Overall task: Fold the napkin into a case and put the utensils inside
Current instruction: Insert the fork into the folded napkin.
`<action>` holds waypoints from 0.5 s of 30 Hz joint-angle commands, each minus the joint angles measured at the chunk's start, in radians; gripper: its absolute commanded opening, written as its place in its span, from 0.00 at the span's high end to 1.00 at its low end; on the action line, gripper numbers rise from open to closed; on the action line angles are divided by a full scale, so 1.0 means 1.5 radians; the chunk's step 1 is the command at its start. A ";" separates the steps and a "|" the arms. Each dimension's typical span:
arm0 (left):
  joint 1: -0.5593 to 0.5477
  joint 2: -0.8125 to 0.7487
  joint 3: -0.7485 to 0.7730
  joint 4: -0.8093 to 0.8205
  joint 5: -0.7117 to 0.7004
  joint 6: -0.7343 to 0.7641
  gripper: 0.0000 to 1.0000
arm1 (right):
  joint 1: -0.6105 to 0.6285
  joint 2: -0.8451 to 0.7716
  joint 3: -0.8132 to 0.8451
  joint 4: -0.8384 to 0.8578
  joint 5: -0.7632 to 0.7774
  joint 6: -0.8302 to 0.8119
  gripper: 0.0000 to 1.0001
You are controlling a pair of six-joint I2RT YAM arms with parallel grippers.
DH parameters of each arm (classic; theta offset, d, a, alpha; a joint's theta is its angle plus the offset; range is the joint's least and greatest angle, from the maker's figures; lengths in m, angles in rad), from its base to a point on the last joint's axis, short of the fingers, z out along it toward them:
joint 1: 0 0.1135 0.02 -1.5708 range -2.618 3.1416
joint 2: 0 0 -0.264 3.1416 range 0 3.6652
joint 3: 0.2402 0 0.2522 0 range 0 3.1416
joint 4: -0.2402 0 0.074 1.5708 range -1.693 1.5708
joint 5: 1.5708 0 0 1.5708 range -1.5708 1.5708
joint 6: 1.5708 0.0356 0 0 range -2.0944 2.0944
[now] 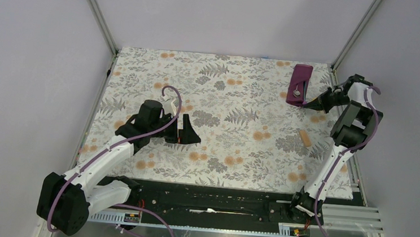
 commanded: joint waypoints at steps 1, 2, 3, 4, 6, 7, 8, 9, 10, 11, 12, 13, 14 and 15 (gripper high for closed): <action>-0.003 0.002 0.011 0.017 -0.008 0.011 0.01 | 0.000 0.009 0.026 0.018 -0.034 0.028 1.00; -0.003 0.001 0.011 0.018 -0.008 0.011 0.01 | 0.000 0.012 0.026 0.025 -0.038 0.032 1.00; -0.003 0.003 0.011 0.018 -0.008 0.011 0.01 | 0.000 0.014 0.027 0.030 -0.040 0.036 1.00; -0.003 0.004 0.011 0.020 -0.007 0.011 0.01 | 0.000 0.017 0.028 0.034 -0.038 0.038 1.00; -0.003 0.006 0.009 0.020 -0.005 0.010 0.01 | 0.000 0.019 0.023 0.053 -0.038 0.051 1.00; -0.003 0.006 0.010 0.019 -0.005 0.010 0.01 | 0.001 0.021 0.021 0.061 -0.043 0.057 1.00; -0.003 0.006 0.010 0.019 -0.005 0.010 0.01 | 0.001 0.023 0.019 0.070 -0.047 0.064 1.00; -0.003 0.006 0.010 0.019 -0.005 0.010 0.01 | 0.002 0.025 0.020 0.078 -0.048 0.069 1.00; -0.003 0.006 0.010 0.019 -0.006 0.011 0.01 | 0.002 0.028 0.022 0.082 -0.048 0.073 1.00; -0.003 0.007 0.011 0.019 -0.008 0.011 0.01 | 0.005 0.032 0.027 0.086 -0.046 0.077 1.00; -0.002 0.008 0.011 0.019 -0.009 0.011 0.01 | 0.005 0.036 0.033 0.090 -0.045 0.079 1.00; -0.003 0.008 0.012 0.018 -0.009 0.011 0.01 | 0.005 0.041 0.043 0.092 -0.046 0.081 1.00; -0.003 0.008 0.011 0.018 -0.009 0.012 0.01 | 0.006 0.047 0.051 0.093 -0.048 0.082 1.00; -0.002 0.008 0.012 0.018 -0.009 0.011 0.01 | 0.007 0.053 0.056 0.094 -0.050 0.084 1.00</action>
